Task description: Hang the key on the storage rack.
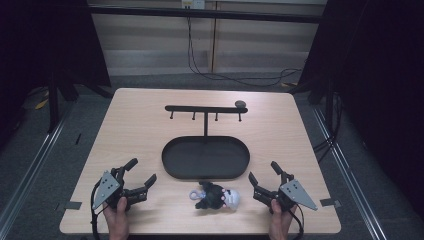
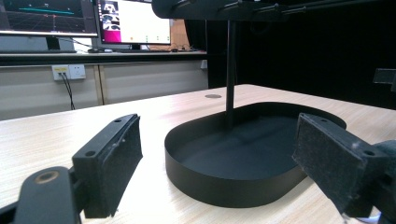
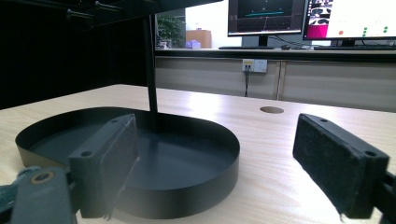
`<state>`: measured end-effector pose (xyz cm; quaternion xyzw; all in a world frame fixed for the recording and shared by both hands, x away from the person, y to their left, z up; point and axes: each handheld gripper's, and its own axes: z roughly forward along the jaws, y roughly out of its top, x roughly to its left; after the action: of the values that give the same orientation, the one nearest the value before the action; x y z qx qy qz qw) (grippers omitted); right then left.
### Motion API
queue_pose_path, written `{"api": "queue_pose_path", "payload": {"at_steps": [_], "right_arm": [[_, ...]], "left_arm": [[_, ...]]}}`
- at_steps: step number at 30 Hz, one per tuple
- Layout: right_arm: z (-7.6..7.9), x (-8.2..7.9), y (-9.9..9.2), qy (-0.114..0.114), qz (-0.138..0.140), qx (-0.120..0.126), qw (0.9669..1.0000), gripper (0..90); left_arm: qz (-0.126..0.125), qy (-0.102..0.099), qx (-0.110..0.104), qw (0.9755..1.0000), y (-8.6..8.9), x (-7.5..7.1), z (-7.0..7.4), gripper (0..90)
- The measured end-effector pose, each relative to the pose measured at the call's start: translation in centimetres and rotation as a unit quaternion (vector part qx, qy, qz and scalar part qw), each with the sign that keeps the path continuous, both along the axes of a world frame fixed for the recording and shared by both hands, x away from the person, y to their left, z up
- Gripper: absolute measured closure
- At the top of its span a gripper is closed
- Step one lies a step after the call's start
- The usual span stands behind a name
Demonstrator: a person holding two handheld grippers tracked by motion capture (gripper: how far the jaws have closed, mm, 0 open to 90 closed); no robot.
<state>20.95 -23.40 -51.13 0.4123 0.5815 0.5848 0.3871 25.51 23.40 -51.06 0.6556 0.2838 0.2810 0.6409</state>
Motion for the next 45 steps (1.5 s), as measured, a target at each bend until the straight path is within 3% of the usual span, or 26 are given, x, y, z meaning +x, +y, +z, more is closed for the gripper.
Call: {"api": "queue_pose_path", "payload": {"at_steps": [9,20,22,23,24,28,31,32,35,37,39,45], "right_arm": [[0.1,0.1,0.2,0.010,-0.008,-0.008,0.9999,13.7],[0.5,0.8,0.7,0.064,0.014,-0.023,0.9976,17.7],[0.7,0.8,0.9,0.075,0.000,-0.013,0.9971,19.2],[0.8,0.8,1.0,0.082,0.006,-0.012,0.9966,21.9],[1.0,0.7,1.1,0.089,0.010,-0.020,0.9958,25.6],[1.6,0.6,1.6,0.096,0.016,-0.033,0.9948,25.9],[1.9,0.7,1.9,0.113,0.027,-0.045,0.9923,29.7],[2.0,0.7,2.0,0.118,0.036,-0.052,0.9910,38.0],[2.2,0.6,2.2,0.123,0.047,-0.063,0.9893,38.2],[2.5,0.8,2.4,0.142,0.065,-0.069,0.9853,38.5],[2.8,0.8,2.5,0.155,0.086,-0.069,0.9817,44.8],[3.5,1.2,3.1,0.178,0.121,-0.067,0.9741,47.3]], "left_arm": [[0.000,0.000,0.000,1.0000,0.0,0.0,0.0,15.3],[0.000,-0.001,0.000,1.0000,0.0,0.0,0.0,15.3],[0.000,-0.001,0.000,1.0000,0.0,0.0,0.0,15.3],[0.000,0.000,0.000,1.0000,0.0,0.0,0.0,15.3],[0.000,0.000,-0.001,1.0000,0.0,0.0,0.0,15.3],[0.000,0.000,0.000,1.0000,0.0,0.0,0.0,15.3],[0.000,0.000,0.000,1.0000,0.0,0.0,0.0,15.3],[0.000,0.000,-0.001,1.0000,0.0,0.0,0.0,15.3],[0.000,0.000,0.000,1.0000,0.0,0.0,0.0,15.3],[0.000,0.000,0.000,1.0000,0.0,0.0,0.0,15.3],[0.000,0.000,-0.001,1.0000,0.0,0.0,0.0,15.3],[0.000,0.000,0.000,1.0000,0.0,0.0,0.0,15.3]]}}
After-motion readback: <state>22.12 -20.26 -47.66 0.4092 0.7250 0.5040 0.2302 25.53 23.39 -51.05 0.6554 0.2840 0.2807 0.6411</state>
